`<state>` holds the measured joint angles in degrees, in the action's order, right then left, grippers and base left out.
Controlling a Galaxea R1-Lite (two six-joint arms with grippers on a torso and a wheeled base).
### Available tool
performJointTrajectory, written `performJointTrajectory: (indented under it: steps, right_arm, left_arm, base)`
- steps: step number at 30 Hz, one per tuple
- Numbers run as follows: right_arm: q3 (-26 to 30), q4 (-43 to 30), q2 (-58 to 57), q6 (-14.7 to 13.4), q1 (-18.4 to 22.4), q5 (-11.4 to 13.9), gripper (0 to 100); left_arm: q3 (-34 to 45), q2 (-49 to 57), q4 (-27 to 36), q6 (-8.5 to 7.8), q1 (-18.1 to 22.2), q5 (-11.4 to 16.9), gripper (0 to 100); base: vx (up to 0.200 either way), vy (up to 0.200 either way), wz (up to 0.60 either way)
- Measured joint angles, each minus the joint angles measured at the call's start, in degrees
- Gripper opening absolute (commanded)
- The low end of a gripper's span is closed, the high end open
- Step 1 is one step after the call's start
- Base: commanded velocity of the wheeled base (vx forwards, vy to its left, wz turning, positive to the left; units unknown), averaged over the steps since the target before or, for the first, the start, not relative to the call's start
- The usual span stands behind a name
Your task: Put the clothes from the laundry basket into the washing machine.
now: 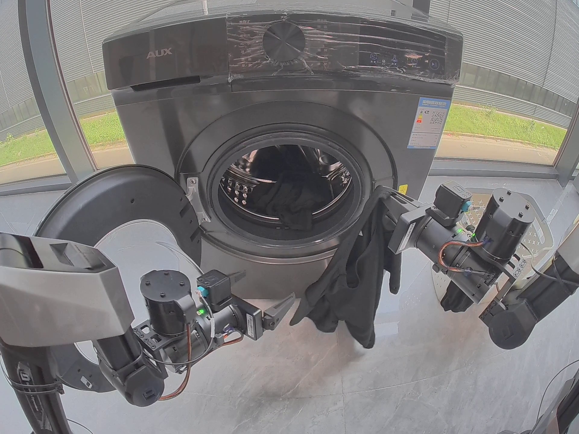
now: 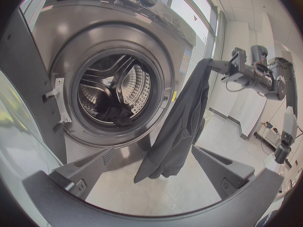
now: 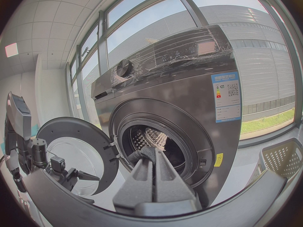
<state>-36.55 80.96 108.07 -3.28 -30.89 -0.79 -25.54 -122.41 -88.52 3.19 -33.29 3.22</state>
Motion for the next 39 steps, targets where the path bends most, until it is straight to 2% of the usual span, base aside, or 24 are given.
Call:
performJointTrajectory:
  steps: [4,6,10,12,19,22,25,39]
  right_arm:
    - [-0.2,-0.1,0.0,0.0,-0.3,0.0,0]
    - [-0.2,-0.1,0.0,0.0,-0.4,0.0,0]
    - [-0.2,-0.1,0.0,0.0,-1.0,0.0,0]
    - [-0.2,-0.1,0.1,0.0,-1.5,0.0,0]
    - [-0.2,-0.2,0.3,-0.1,-2.2,-0.1,0]
    - [-0.2,-0.2,0.3,-0.1,-2.2,-0.1,0]
    - [-0.2,-0.3,0.3,-0.2,-2.2,-0.2,0]
    - [-0.2,-0.6,0.2,-0.7,-2.9,-0.4,0]
  left_arm:
    - [-1.9,-3.0,0.0,-0.66,-0.2,0.1,100]
    - [-2.5,-4.1,0.0,-0.74,-0.2,1.1,100]
    - [-3.8,-5.7,0.0,-0.74,-0.4,4.9,100]
    - [-4.7,-6.5,0.0,-0.82,-0.4,5.4,100]
    - [-8.7,-9.2,0.1,-0.96,-0.2,5.3,100]
    - [-11.0,-10.9,0.4,-2.22,-0.2,4.5,100]
    - [-12.0,-11.9,0.5,-2.60,-0.4,4.2,100]
    - [-18.9,-17.7,0.6,-3.30,-0.2,4.8,100]
  base:
    - [0.000,0.000,0.00]
    - [0.000,0.000,0.00]
    - [0.000,0.000,0.00]
    - [0.000,0.000,0.00]
    - [0.000,0.000,0.00]
    - [0.000,0.000,0.00]
    - [0.000,0.000,0.00]
    - [0.000,0.000,0.00]
